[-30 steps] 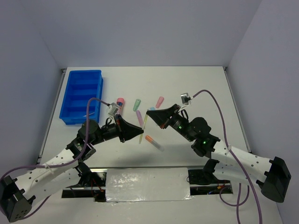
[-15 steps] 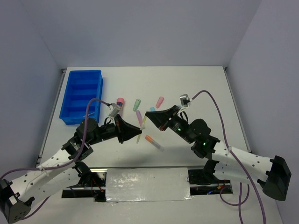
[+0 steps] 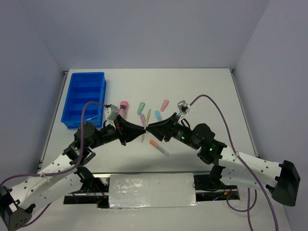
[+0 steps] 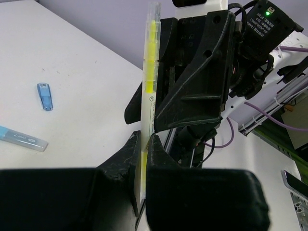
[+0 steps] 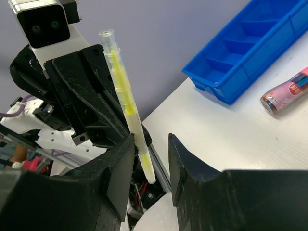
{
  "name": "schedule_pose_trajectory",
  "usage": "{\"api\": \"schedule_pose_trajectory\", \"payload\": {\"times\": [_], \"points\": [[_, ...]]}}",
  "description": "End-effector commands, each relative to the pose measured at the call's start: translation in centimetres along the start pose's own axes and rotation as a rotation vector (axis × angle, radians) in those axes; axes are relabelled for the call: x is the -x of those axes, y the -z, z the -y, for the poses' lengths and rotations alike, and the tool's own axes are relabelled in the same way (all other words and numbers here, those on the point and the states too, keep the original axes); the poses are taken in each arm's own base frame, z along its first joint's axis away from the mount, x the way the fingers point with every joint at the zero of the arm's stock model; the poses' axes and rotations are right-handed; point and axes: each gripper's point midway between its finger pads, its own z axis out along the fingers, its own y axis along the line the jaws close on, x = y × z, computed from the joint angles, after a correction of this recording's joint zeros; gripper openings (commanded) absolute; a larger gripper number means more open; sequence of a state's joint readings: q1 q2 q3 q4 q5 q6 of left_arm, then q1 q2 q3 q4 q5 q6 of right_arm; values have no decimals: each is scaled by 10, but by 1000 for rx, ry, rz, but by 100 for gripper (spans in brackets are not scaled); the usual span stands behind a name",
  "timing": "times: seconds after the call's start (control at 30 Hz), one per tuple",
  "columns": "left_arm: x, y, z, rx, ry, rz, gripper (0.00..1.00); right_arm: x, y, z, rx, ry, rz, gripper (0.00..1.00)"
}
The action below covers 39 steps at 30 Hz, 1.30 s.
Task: Sort the stationery into containers
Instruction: Close the pen cap on the pen.
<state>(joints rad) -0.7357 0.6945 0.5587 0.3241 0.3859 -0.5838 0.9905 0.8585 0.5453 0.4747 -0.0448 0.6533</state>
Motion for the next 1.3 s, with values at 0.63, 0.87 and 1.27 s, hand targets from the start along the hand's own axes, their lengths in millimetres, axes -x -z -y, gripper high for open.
{"api": "schedule_pose_trajectory", "payload": {"times": [0.63,0.87,1.27], "points": [[-9,-7,20,-126,-11,-13,27,25,-15,-43,121,128,28,0],[-3,-9,23,-142,-29,1,38,15,-17,-56,148,156,-4,0],[-5,-2,27,-148,-53,-19,0,16,-16,-55,135,183,-5,49]]}}
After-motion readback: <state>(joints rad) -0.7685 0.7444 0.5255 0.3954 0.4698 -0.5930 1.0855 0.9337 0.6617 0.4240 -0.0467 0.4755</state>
